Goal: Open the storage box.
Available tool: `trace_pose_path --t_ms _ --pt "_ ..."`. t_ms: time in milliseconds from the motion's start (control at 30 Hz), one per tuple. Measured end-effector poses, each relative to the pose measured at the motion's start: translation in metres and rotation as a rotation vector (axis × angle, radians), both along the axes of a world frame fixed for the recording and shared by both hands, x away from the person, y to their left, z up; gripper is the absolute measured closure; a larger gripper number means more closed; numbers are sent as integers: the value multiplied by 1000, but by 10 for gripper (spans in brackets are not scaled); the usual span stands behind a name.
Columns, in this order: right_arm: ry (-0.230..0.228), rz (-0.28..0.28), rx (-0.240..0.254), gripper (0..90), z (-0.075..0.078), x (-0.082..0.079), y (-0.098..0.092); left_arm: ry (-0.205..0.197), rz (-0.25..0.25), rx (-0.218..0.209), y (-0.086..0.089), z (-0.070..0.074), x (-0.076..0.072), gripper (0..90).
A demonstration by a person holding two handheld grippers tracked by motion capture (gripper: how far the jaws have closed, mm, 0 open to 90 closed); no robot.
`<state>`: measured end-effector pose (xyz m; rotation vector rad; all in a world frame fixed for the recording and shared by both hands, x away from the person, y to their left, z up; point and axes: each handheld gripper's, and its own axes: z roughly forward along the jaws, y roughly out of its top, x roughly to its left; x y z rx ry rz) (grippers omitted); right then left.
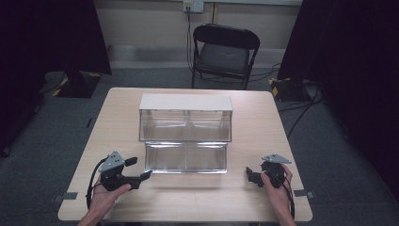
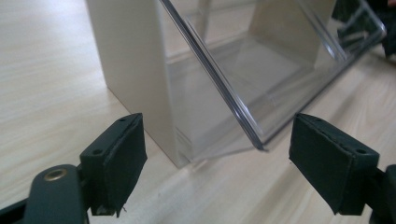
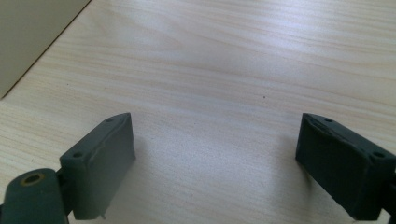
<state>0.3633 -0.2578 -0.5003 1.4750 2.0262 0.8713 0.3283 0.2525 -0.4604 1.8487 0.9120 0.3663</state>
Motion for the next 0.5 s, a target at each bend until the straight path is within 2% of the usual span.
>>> trace_pose_path --t_ms 33,167,300,400,500 --pt "0 0 0 109 0 0 0 9 16 -22 3 0 2 181" --pt "0 0 0 109 0 0 0 12 -4 -11 2 0 1 177" --pt "0 0 0 109 0 0 0 28 -47 39 -4 -4 0 170" --pt "0 0 0 109 0 0 0 44 -45 63 -6 -8 2 171" --pt "0 0 0 109 0 0 0 48 -27 67 -5 -10 6 173"
